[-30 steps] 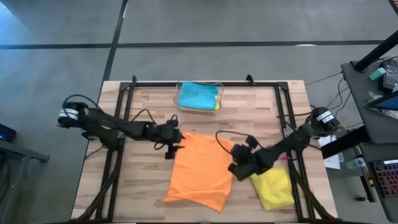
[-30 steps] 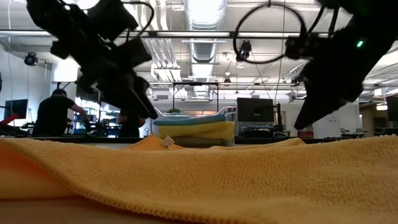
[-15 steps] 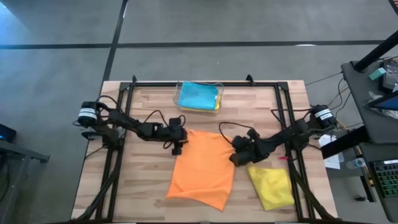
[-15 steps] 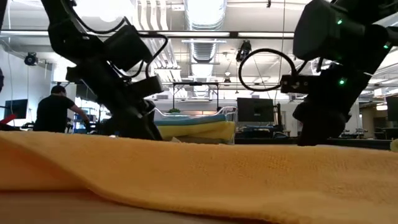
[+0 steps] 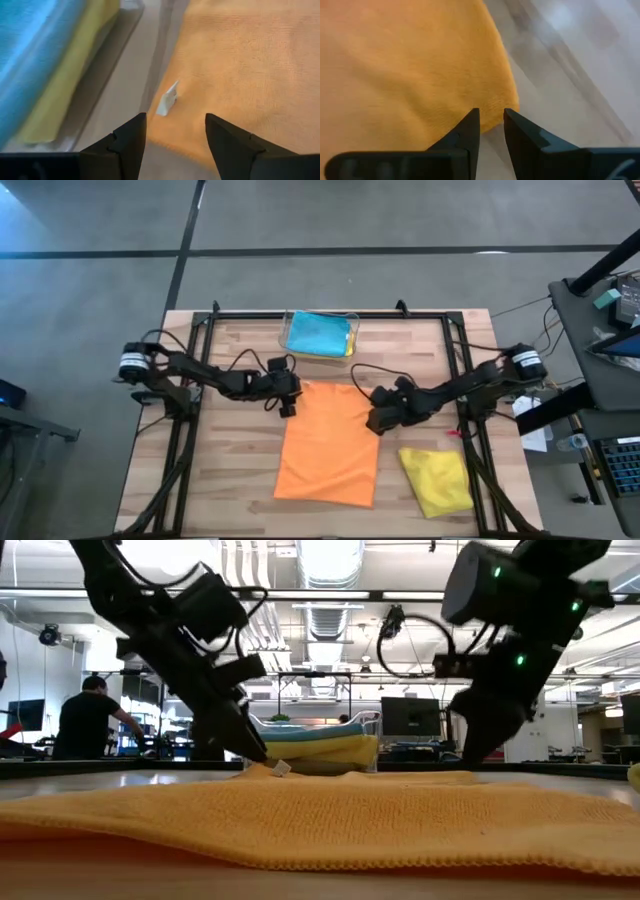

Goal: Fold microfiber towels
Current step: Fold the orange microfiber cloth

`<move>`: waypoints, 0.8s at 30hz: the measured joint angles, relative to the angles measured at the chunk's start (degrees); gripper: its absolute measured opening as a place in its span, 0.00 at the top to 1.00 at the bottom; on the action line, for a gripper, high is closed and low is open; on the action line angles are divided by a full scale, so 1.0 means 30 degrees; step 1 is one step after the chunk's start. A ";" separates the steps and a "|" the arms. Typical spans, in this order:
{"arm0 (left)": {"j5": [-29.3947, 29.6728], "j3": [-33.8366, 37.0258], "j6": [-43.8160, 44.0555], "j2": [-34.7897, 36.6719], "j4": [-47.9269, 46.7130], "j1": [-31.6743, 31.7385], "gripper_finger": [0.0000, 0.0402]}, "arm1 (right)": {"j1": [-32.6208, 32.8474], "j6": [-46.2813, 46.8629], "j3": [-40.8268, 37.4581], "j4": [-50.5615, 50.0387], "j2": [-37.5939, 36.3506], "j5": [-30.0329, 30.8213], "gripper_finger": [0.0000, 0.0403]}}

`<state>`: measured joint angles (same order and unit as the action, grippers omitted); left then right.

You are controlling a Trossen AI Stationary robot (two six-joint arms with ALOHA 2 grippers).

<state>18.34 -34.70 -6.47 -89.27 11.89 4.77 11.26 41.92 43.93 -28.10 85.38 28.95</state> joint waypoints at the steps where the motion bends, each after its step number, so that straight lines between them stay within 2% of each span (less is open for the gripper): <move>1: 0.0002 0.0022 -0.0024 0.0458 -0.0484 0.0001 0.53 | 0.0112 -0.0014 0.0006 -0.0165 -0.0384 -0.0018 0.80; 7: -0.0444 0.0047 0.0270 0.3969 -0.3398 -0.0378 0.53 | 0.1402 0.0669 0.0006 -0.0835 -0.2993 -0.0196 0.80; 12: -0.4034 0.0307 0.1118 0.6671 -0.4696 -0.2346 0.53 | 0.4000 0.1160 0.0006 0.0177 -0.4347 -0.0026 0.80; 14: -0.4364 0.0471 0.1200 0.7257 -0.4773 -0.3795 0.53 | 0.5363 0.1041 0.0006 0.0998 -0.4330 0.0463 0.80; 17: -0.3978 0.0472 0.1082 0.7634 -0.4828 -0.6186 0.53 | 0.7356 0.0505 0.0006 0.2346 -0.3957 0.1252 0.80; 24: -0.0862 0.0080 0.0924 0.7373 -0.4825 -1.0837 0.53 | 1.0292 0.0534 0.0013 0.3696 -0.2528 0.2213 0.80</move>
<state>15.76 -34.46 -3.70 -67.15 -2.58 -27.74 42.13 43.52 43.97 -17.01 77.79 35.59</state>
